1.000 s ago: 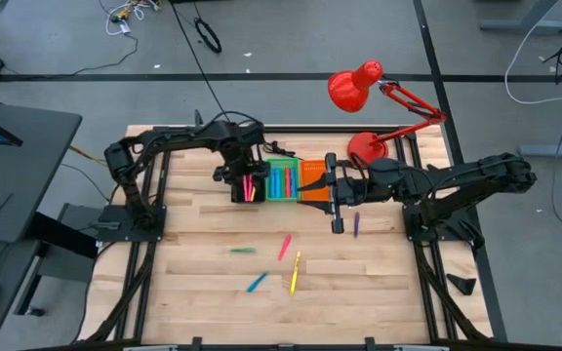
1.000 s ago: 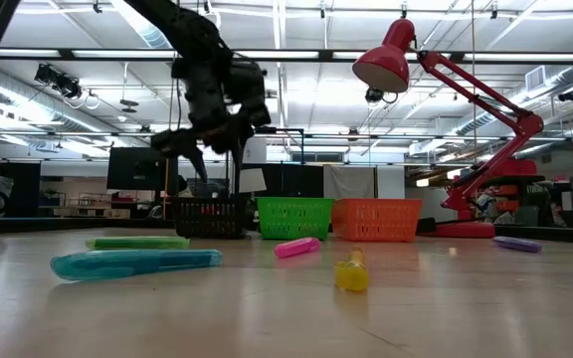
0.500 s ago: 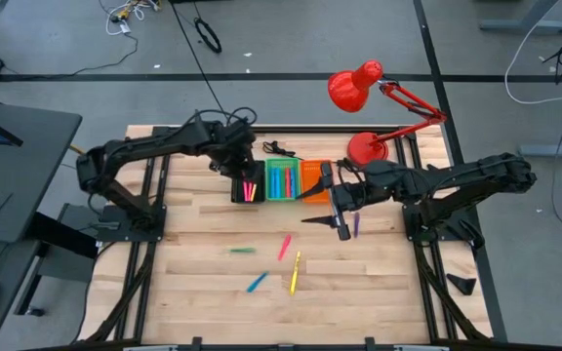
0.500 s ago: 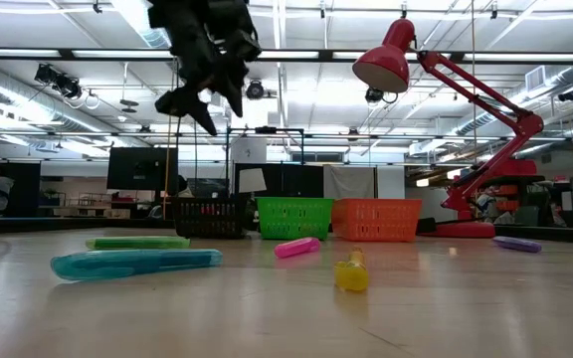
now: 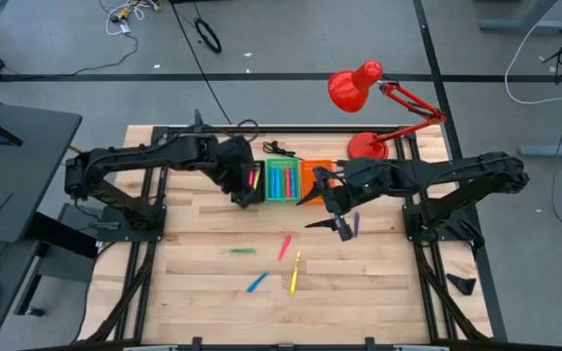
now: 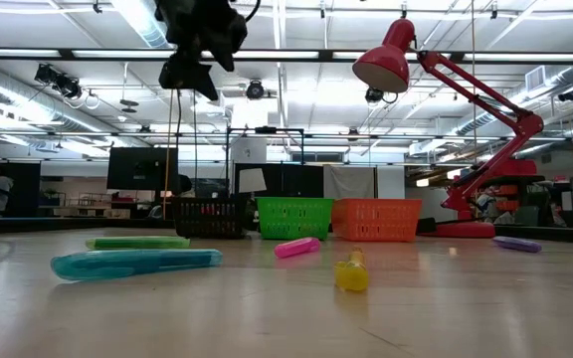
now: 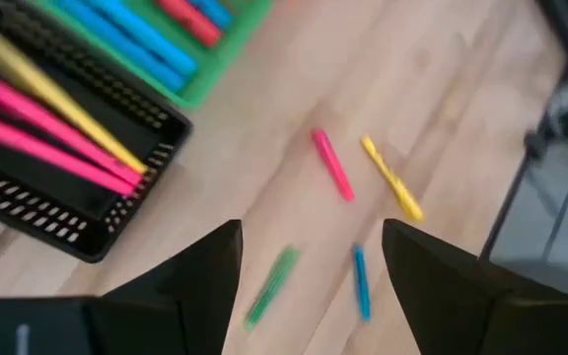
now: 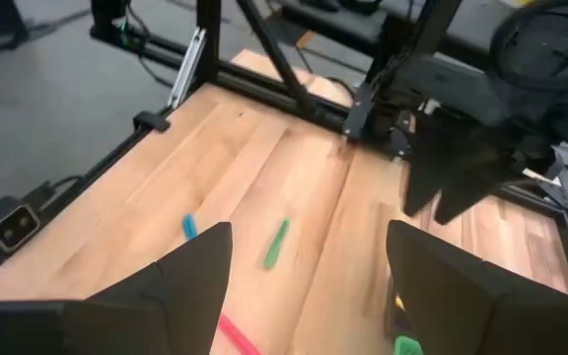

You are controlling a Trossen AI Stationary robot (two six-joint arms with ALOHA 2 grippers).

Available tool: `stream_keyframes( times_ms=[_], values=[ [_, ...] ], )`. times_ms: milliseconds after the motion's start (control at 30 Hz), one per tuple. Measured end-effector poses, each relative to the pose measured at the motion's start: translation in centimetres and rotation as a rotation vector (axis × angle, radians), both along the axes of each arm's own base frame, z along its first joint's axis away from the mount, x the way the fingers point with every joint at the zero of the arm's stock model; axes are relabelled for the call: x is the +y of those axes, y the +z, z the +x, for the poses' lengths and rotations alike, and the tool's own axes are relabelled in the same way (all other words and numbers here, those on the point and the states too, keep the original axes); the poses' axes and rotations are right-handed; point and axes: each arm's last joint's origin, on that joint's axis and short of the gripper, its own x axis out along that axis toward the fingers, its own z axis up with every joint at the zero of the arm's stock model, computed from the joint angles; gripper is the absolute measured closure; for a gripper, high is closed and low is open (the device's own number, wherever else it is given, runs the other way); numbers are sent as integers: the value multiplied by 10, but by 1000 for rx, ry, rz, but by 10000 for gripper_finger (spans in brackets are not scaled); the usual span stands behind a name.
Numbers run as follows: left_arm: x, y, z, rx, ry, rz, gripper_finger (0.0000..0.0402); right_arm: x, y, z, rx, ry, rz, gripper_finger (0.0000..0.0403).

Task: Pick & Place Markers
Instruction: Put the large yellow pen into the black bin

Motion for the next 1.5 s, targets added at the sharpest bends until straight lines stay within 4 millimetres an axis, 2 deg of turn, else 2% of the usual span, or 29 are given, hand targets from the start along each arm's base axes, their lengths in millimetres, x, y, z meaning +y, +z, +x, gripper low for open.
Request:
stream_keyframes(
  times_ms=[167,267,433,600,733,900,1067,1233,1300,1500],
  values=[
    [-19,0,2,-10,-177,109,150,3,2,15,96,49,6,131],
    [-33,7,-3,-42,-267,220,150,5,-4,24,179,92,5,131],
    [-50,25,-14,-133,-345,363,150,9,-21,39,287,141,-24,131],
    [-60,46,-29,-259,-388,452,150,19,-47,53,373,211,-43,131],
    [-63,50,-42,-390,-388,481,150,33,-66,61,427,298,-56,131],
    [-63,36,-64,-491,-337,466,150,48,-90,70,482,376,-82,131],
    [-63,19,-79,-610,-264,429,150,52,-113,78,555,413,-48,131],
    [-67,4,-84,-688,-226,374,150,51,-135,88,595,422,-35,131],
    [-69,-3,-84,-669,-223,351,150,52,-143,90,601,440,-54,131],
    [-74,-11,-81,-674,-203,299,150,51,-168,99,630,442,-126,131]
  ],
)
